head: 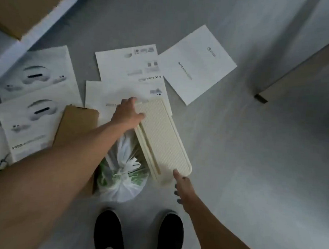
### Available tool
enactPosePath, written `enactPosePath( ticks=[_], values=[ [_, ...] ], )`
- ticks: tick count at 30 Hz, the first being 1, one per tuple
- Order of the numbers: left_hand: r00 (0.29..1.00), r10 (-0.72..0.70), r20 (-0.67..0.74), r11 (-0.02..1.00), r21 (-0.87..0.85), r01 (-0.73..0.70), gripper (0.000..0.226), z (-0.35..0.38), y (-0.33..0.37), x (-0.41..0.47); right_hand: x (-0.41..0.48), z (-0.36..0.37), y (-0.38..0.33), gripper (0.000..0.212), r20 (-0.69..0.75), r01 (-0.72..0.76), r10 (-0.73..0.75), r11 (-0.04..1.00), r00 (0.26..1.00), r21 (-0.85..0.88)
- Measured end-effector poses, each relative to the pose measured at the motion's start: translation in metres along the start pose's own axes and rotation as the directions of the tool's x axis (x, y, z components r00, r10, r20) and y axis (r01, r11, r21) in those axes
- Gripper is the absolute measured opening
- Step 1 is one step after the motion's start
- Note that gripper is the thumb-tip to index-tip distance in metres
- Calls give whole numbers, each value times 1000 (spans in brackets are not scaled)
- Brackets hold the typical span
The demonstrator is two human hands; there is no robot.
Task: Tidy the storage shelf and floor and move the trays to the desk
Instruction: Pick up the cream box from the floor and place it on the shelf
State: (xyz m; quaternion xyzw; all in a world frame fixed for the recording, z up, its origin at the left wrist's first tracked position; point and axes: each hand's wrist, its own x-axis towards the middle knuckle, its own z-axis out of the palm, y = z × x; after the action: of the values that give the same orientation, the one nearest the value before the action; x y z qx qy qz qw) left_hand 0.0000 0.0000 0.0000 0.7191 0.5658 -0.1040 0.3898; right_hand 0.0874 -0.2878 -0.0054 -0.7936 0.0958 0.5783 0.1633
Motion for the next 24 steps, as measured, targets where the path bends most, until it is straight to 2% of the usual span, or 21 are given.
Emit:
enactPosePath(
  ticks=[2, 4, 9, 13, 17, 21, 24],
  values=[
    [996, 4, 84, 999, -54, 0, 81, 3, 4, 13, 8, 16, -7, 67, 67, -70, 54, 963, 996, 259],
    [995, 4, 100, 996, -85, 5, 77, -2, 8, 14, 6, 25, -16, 67, 88, -120, 91, 895, 992, 429],
    [1000, 7, -4, 990, -142, -7, 63, -60, 22, -33, -46, 11, -37, 71, -34, -64, 88, 891, 996, 449],
    [993, -47, -111, 958, -286, 13, 52, -151, 45, -124, -152, -22, -65, 68, -108, 69, -31, 928, 994, 365],
    [960, -211, -186, 872, -479, 99, 48, -254, 47, -252, -288, -41, -95, 72, -140, 234, -211, 956, 967, 179],
    [895, -380, -235, 737, -661, 139, 54, -339, 34, -387, -426, -40, -122, 79, -115, 458, -462, 887, 879, -59],
    [807, -507, -302, 618, -780, 97, 55, -386, 12, -486, -519, -29, -137, 78, -24, 627, -644, 752, 765, -205]
  ],
)
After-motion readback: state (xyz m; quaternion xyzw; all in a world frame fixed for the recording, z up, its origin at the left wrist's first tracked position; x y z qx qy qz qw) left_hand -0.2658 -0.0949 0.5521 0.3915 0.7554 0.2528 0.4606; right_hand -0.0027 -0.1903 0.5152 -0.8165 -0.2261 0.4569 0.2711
